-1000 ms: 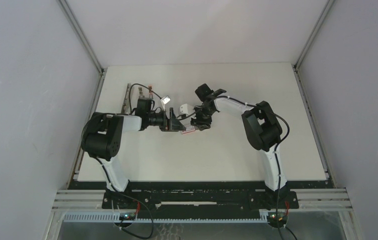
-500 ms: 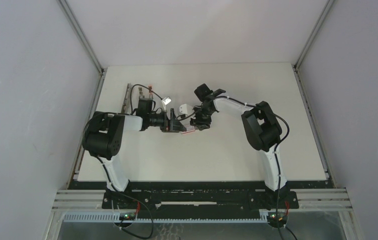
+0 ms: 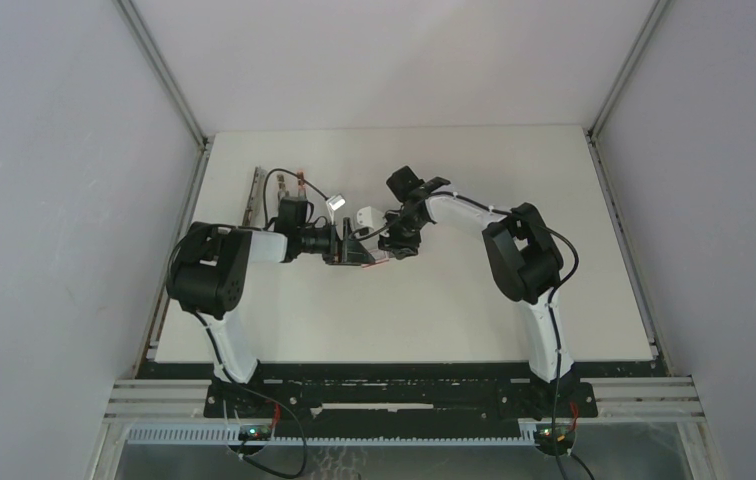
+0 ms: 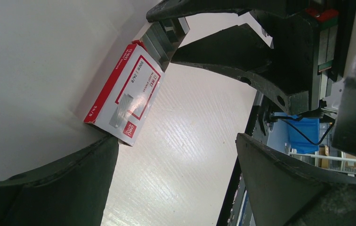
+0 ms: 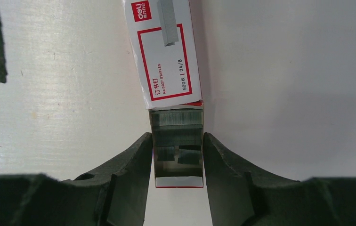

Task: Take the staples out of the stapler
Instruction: Close the staple box at the center of the board.

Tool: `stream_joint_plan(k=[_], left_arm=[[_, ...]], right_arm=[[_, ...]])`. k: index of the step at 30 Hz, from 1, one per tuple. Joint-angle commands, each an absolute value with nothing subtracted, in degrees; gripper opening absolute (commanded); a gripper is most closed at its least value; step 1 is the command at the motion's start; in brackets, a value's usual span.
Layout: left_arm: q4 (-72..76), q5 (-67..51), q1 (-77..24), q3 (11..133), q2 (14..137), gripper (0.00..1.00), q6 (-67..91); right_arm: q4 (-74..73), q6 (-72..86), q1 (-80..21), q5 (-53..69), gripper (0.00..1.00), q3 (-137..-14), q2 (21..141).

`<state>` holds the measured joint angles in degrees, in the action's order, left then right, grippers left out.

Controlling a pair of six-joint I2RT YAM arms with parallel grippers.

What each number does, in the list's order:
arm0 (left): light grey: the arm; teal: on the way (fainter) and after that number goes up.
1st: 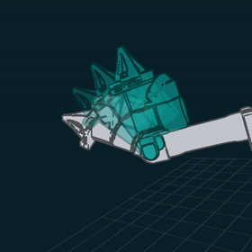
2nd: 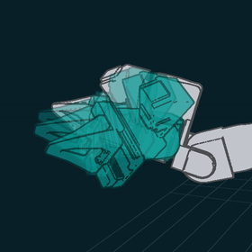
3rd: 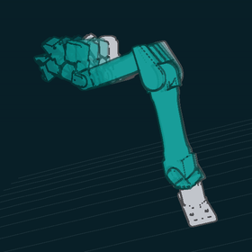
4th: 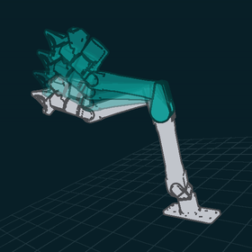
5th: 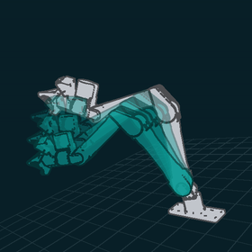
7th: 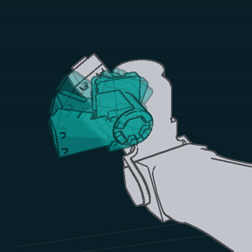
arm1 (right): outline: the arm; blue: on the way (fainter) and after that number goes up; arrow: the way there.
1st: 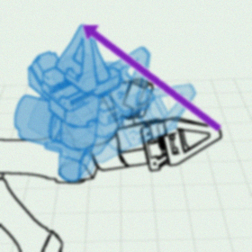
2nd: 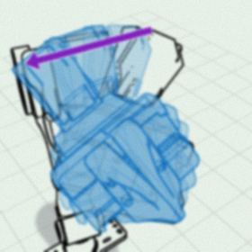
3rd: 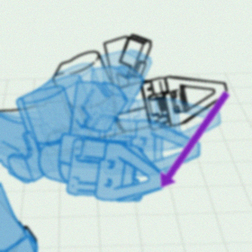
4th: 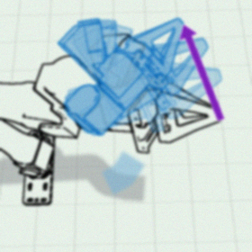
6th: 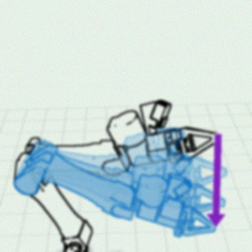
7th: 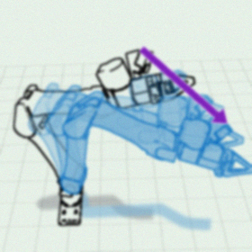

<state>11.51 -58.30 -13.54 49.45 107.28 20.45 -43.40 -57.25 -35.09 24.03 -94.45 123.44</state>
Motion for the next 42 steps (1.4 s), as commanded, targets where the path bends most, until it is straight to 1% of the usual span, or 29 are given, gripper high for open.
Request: stream_joint_plan(k=[1,17,42], left_arm=[[12.4,-58.5,-14.0,50.1,107.5,0.99,20.7],[11.9,-57.6,-14.0,50.3,107.9,0.99,20.7],[11.9,-58.5,-14.1,50.4,108.3,1.00,21.1]], right_arm=[[-44.0,-57.5,-36.0,24.6,0.43,-96.4,122.6],[-46.5,-60.5,-36.6,25.1,0.42,-95.9,122.8],[-44.9,-58.3,-38.1,26.0,0.43,-96.2,122.9]])
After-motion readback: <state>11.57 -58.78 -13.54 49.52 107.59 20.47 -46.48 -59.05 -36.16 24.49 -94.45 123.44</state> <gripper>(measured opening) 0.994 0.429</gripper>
